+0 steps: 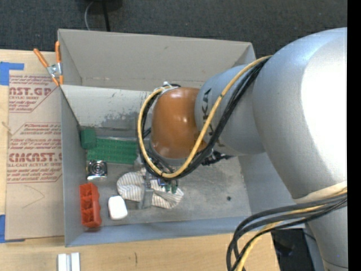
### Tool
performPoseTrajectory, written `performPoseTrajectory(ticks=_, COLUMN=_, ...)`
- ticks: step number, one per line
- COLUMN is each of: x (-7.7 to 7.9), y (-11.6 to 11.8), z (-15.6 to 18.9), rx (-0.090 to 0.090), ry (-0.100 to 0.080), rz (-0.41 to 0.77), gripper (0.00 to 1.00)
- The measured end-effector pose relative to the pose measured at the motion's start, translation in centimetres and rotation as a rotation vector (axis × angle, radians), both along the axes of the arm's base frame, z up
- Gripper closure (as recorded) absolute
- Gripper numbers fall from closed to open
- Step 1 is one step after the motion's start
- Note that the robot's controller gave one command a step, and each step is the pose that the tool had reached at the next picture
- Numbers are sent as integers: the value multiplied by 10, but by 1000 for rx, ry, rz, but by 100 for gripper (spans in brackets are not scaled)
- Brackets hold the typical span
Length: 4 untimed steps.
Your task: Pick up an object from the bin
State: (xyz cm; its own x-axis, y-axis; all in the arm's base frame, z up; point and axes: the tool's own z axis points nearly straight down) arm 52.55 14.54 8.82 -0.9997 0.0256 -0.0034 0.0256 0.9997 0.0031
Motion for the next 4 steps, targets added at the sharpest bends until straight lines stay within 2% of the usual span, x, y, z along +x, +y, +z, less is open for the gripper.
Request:
performPoseTrajectory(ticks=1, x=-12, y=-18, z=-18, rx=4, ry=1, rz=-177, gripper=100)
performPoseTrajectory(ticks=3, x=-13, y=-18, z=-15, rx=3, ry=5, rz=-178, gripper=100)
performPoseTrajectory(ticks=4, x=-15, y=-18, z=5, rx=1, ry=12, rz=-177, gripper=100)
